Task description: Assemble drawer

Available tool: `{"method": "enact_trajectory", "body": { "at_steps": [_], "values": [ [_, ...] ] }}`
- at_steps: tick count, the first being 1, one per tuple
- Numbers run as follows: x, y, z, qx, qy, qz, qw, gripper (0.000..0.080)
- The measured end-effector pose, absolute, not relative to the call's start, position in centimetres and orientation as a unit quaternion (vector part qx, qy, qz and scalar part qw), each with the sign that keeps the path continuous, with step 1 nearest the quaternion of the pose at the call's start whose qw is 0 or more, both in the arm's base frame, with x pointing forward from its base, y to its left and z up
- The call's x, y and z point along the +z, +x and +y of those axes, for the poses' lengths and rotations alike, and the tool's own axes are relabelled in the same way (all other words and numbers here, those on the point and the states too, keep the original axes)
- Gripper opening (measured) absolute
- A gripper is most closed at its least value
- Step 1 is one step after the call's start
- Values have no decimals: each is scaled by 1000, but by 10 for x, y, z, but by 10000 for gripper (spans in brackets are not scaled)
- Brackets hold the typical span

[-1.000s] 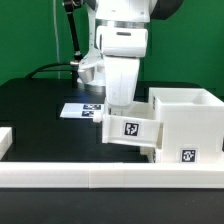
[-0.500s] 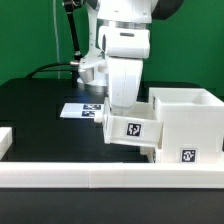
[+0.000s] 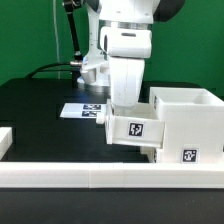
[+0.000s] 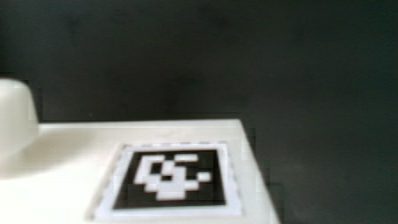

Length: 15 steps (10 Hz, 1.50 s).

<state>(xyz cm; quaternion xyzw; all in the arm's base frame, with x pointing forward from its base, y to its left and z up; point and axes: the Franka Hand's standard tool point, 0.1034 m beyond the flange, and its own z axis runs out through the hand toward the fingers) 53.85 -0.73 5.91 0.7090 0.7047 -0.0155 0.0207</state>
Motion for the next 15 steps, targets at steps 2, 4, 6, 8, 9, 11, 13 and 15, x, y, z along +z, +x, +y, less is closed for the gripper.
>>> {"method": "enact_trajectory", "body": {
  "at_steps": [2, 4, 6, 8, 9, 11, 13, 15],
  "values": [
    [59, 538, -9, -16, 710, 704, 20, 42],
    [59, 538, -9, -16, 710, 703, 20, 42],
    [59, 540, -5, -11, 717, 697, 23, 42],
    [59, 542, -4, -6, 721, 692, 27, 42],
    [58, 542, -5, -6, 722, 692, 26, 42],
    [56, 542, -3, -6, 723, 690, 25, 42],
    [56, 542, -5, -5, 723, 690, 26, 42],
    [56, 542, -4, -5, 725, 689, 26, 42]
  ]
}}
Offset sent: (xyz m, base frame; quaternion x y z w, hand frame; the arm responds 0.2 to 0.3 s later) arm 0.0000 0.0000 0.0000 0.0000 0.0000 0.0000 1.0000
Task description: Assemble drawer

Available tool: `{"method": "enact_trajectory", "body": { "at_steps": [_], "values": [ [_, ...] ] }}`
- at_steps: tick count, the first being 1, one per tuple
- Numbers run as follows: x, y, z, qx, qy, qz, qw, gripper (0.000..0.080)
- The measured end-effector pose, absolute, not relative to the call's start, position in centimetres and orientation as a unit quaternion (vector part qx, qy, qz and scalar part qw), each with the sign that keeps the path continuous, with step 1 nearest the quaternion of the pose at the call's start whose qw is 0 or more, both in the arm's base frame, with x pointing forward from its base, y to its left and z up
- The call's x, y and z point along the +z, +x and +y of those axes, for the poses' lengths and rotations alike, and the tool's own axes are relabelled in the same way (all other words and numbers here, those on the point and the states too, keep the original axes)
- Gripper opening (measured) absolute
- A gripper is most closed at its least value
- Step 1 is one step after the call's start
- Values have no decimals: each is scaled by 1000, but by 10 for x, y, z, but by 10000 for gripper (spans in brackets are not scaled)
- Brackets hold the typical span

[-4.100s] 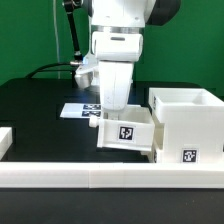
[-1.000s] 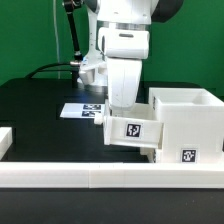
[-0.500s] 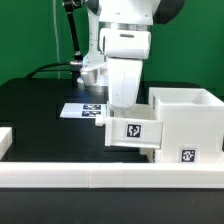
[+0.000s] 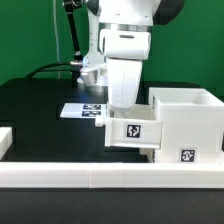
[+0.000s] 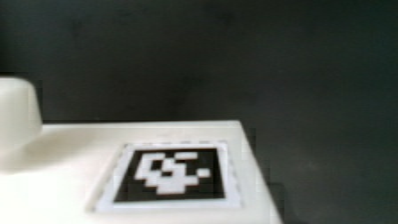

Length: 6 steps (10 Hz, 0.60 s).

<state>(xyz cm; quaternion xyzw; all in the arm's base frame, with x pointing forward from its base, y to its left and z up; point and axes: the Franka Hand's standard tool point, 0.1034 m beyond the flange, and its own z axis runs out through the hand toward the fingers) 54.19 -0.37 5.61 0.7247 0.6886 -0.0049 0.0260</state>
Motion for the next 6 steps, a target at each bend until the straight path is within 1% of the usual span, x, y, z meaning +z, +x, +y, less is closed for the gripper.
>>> {"method": "enact_trajectory", "body": {
  "at_steps": [6],
  "values": [
    [55, 541, 2, -5, 729, 684, 24, 42]
  ]
}}
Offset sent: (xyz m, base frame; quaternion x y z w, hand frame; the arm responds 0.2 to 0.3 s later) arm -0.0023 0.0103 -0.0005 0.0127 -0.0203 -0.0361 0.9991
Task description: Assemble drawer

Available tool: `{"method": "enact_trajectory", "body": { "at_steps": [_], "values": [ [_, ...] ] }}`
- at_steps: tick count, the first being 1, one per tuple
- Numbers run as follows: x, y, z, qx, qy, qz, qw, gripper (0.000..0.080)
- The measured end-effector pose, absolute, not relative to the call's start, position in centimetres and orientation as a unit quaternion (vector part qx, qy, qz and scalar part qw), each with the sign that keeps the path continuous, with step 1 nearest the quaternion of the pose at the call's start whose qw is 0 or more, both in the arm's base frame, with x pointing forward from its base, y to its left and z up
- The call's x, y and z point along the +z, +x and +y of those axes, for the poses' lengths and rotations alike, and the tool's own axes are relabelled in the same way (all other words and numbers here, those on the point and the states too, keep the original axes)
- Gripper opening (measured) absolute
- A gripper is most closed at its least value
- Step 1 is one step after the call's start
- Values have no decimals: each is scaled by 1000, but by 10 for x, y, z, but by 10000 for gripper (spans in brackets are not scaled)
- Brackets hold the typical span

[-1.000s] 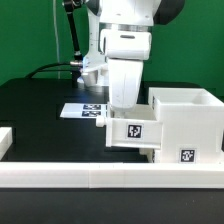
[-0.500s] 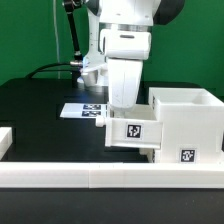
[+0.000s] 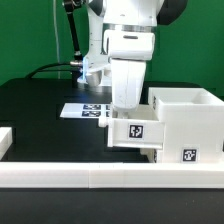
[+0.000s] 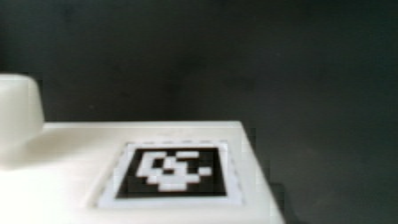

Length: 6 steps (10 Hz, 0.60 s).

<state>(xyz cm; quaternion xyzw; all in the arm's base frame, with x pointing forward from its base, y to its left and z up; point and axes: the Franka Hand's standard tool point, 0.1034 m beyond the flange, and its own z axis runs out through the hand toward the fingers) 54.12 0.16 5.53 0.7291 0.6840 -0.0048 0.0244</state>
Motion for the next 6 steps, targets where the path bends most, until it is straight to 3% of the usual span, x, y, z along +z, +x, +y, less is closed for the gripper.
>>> {"method": "enact_trajectory", "body": {
  "at_steps": [6],
  "values": [
    [54, 540, 0, -7, 716, 697, 24, 42]
  ]
}}
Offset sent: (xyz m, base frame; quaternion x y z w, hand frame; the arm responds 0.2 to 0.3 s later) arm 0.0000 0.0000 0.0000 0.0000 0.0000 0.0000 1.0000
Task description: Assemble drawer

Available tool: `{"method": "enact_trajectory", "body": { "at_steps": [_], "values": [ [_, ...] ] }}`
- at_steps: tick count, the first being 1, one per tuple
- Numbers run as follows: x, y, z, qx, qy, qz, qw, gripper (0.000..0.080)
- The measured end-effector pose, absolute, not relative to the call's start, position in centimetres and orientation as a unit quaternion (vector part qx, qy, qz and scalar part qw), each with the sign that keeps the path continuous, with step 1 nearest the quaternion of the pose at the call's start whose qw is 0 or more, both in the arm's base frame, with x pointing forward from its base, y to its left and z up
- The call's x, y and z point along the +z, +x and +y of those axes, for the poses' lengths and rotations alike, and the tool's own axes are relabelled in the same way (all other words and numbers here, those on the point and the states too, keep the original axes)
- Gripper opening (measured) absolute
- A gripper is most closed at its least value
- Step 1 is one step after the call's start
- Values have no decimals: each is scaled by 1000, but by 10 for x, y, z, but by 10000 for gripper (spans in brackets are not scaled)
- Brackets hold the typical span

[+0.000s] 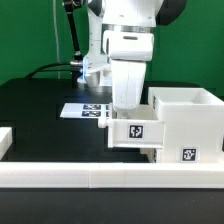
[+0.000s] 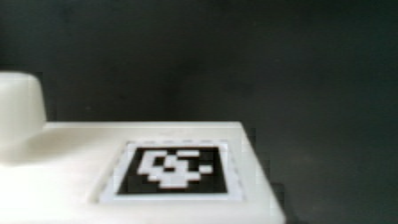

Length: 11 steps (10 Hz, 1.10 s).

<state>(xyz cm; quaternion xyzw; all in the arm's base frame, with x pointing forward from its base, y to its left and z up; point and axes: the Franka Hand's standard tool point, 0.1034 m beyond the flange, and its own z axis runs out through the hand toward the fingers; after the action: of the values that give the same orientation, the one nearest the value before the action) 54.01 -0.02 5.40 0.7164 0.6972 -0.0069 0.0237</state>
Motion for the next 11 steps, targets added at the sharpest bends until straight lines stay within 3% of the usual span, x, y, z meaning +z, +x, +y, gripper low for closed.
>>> {"method": "enact_trajectory", "body": {
  "at_steps": [11],
  "values": [
    [54, 541, -4, -16, 697, 717, 31, 42]
  ]
}}
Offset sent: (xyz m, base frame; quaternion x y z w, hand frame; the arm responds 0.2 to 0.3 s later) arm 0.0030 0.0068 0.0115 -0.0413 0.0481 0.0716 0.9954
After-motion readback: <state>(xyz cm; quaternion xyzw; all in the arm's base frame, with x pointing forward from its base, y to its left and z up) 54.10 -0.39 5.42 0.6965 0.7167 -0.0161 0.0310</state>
